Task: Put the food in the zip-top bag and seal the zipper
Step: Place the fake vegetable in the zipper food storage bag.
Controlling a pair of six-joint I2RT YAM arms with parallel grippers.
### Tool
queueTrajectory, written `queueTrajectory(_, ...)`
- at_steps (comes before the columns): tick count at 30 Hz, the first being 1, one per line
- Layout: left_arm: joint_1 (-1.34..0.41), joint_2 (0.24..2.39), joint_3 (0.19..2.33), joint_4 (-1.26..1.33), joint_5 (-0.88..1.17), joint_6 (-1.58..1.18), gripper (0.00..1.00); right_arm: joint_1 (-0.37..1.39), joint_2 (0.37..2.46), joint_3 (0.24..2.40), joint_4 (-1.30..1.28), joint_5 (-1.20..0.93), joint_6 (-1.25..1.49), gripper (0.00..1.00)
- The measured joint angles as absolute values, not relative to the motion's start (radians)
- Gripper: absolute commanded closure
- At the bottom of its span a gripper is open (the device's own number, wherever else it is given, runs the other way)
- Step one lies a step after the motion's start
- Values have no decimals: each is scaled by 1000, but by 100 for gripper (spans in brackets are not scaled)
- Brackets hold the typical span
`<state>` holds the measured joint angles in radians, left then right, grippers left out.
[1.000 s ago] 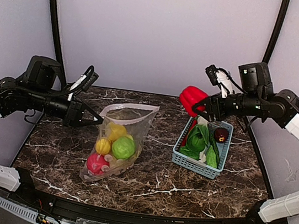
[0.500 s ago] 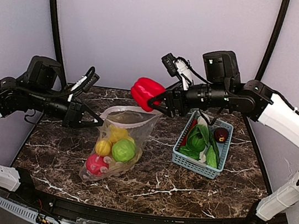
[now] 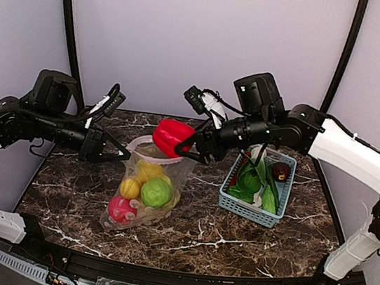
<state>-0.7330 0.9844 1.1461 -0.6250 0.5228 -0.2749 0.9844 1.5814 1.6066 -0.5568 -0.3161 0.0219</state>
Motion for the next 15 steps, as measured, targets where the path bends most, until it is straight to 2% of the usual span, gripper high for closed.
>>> queueTrajectory(9, -733, 983, 1146, -627, 522, -275, 99, 984, 1636, 1657, -690, -318, -62, 42)
queueTrajectory(15, -733, 978, 1146, -631, 522, -275, 99, 984, 1636, 1676, -729, -308, -85, 24)
